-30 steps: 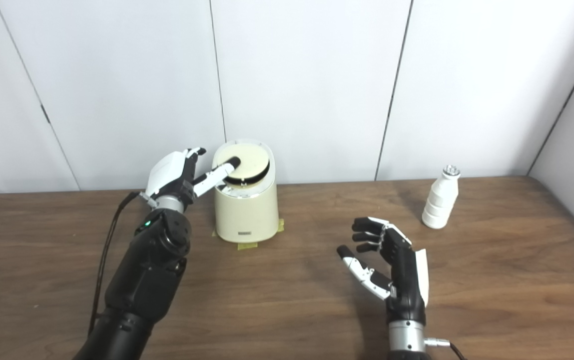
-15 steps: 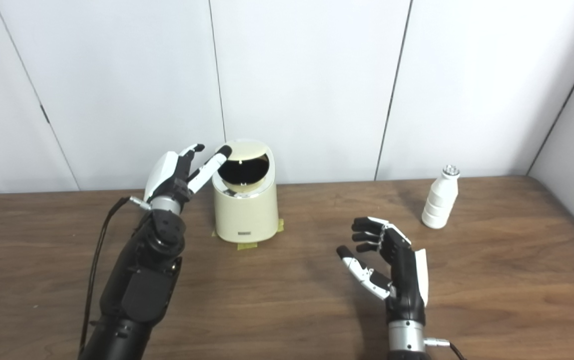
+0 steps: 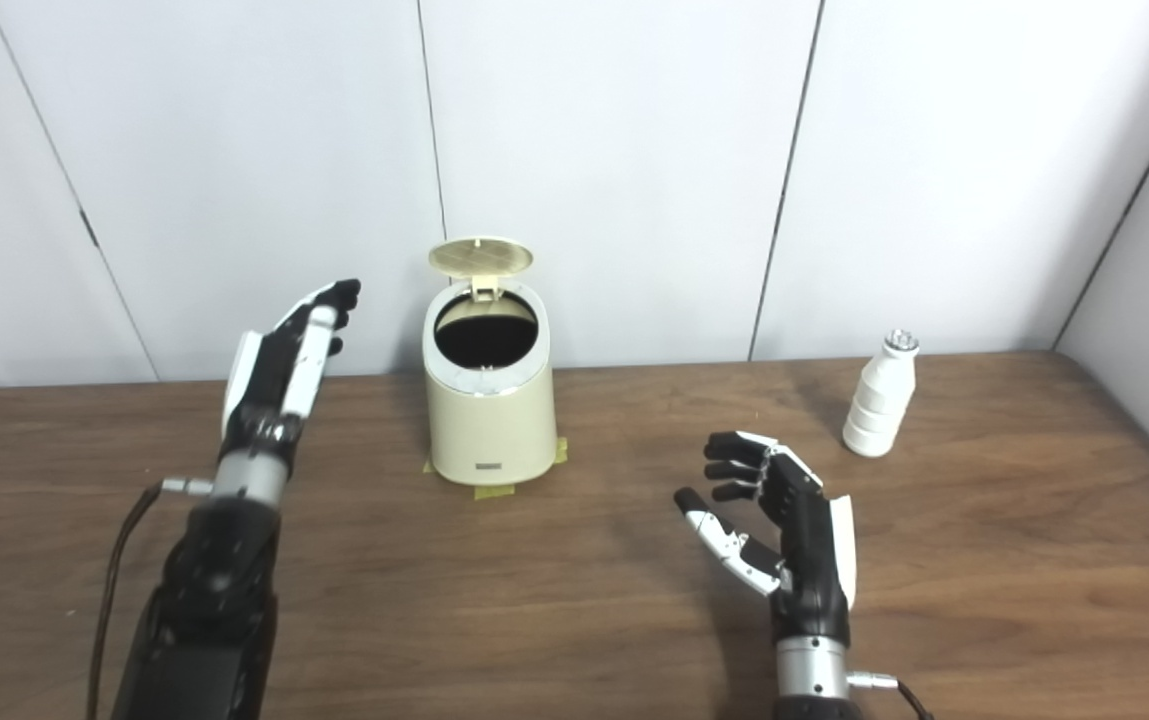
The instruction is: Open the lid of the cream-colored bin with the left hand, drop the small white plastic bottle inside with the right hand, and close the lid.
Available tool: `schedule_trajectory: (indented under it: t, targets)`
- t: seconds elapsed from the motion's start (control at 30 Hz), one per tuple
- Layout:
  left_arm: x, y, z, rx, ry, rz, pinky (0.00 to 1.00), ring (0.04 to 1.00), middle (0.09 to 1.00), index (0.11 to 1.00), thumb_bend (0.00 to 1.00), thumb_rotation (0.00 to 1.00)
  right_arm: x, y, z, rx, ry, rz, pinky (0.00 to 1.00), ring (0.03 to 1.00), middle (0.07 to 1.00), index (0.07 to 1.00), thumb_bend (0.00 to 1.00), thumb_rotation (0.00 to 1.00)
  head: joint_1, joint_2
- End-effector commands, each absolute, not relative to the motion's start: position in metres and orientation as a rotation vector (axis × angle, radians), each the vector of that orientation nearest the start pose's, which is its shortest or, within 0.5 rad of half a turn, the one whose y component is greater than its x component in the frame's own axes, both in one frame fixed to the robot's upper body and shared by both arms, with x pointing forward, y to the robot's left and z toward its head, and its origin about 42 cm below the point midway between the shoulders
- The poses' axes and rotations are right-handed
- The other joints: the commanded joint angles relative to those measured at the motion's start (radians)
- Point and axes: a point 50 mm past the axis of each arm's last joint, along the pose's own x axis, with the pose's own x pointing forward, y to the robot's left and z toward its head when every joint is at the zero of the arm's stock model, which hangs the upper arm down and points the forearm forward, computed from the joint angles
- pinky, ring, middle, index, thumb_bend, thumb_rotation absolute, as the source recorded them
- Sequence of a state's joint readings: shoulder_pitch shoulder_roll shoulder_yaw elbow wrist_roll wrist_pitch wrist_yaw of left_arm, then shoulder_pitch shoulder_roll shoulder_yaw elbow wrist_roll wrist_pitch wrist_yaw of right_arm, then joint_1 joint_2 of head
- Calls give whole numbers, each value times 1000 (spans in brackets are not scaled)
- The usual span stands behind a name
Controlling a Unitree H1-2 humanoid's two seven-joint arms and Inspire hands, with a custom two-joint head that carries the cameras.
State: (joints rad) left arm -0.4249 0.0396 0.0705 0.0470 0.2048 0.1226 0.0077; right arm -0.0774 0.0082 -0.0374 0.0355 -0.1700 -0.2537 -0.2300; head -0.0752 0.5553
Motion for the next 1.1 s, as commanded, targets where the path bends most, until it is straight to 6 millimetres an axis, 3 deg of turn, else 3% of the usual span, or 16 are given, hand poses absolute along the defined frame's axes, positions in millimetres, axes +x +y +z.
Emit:
schedule_trajectory:
  t: [0.0,0.1,0.23,0.57,0.67,1.07]
  targets:
    - [403,208,250,178,-392,3,872,889,871,874,157,980,304,-221,114,-151,-308,-216,501,590,619,605,339,124,-2,-1]
    - [393,214,249,119,-382,23,874,885,861,860,169,942,304,-220,114,-145,-309,-212,504,593,624,608,331,91,0,-1]
    - [383,221,243,73,-378,25,893,899,874,868,198,989,305,-220,114,-145,-316,-212,499,587,621,606,328,76,-2,-2]
    - [347,226,204,71,-351,76,839,856,845,839,192,961,303,-222,117,-149,-315,-216,498,588,619,603,323,113,-3,0]
    - [338,225,193,48,-352,82,826,843,843,833,180,951,302,-221,118,-136,-316,-213,504,589,619,603,323,85,-3,2]
    - [314,228,163,19,-349,129,792,827,819,794,194,896,301,-226,118,-143,-301,-219,507,594,621,607,332,101,0,4]
